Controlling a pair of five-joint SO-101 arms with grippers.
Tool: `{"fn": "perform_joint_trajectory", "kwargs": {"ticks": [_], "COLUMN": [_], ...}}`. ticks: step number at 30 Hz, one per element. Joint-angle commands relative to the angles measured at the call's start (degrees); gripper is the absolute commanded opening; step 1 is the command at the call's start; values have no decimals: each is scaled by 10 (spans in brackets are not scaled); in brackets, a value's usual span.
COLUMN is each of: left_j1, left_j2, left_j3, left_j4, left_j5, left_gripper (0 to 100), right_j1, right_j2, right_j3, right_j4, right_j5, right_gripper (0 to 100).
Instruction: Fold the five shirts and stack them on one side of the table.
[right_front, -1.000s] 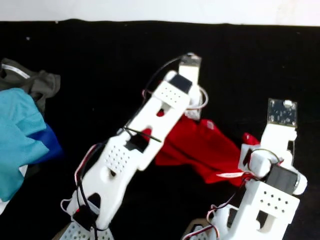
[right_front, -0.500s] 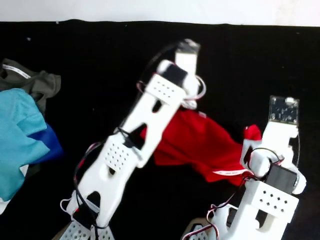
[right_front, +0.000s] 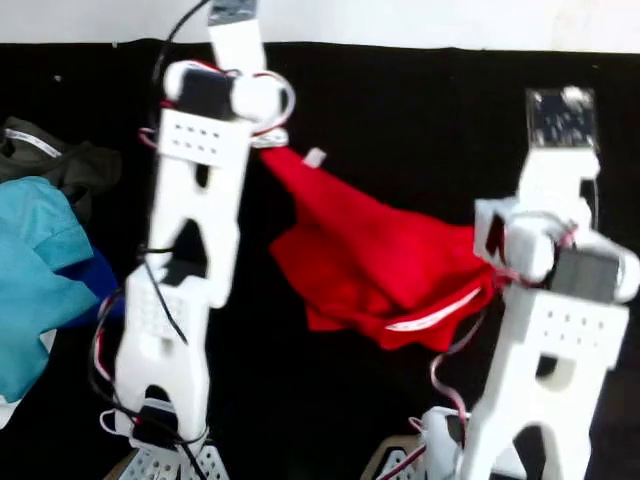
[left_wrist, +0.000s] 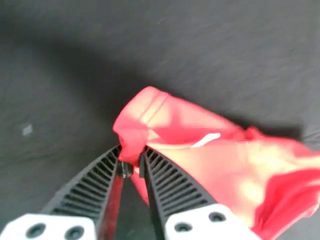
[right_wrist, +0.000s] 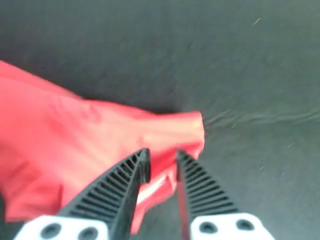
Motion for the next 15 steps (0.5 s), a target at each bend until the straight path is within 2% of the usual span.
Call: {"fn": "perform_joint_trajectory", "kwargs": {"ticks": [1, 4, 7, 11, 15], "left_j1": [-30, -62, -102, -160, -200], "left_j2": [-69, -61, -41, -30, -27], "left_j3": [182, 259, 275, 274, 274], "left_j4": [3, -3, -26, -28, -26], "left_j5": [-55, -76, -76, -82, -124], "left_gripper": [9, 9, 9, 9, 9], "right_j1": [-11, -18, -45, -66, -67], "right_j2": [87, 169, 262, 369, 444], "right_j3": [-62, -62, -67, -97, -135], "right_j4": [-7, -83, -124, -95, -83], "right_j5": [-11, -30, -53, -55, -55], "right_gripper": [188, 187, 187, 187, 187]}}
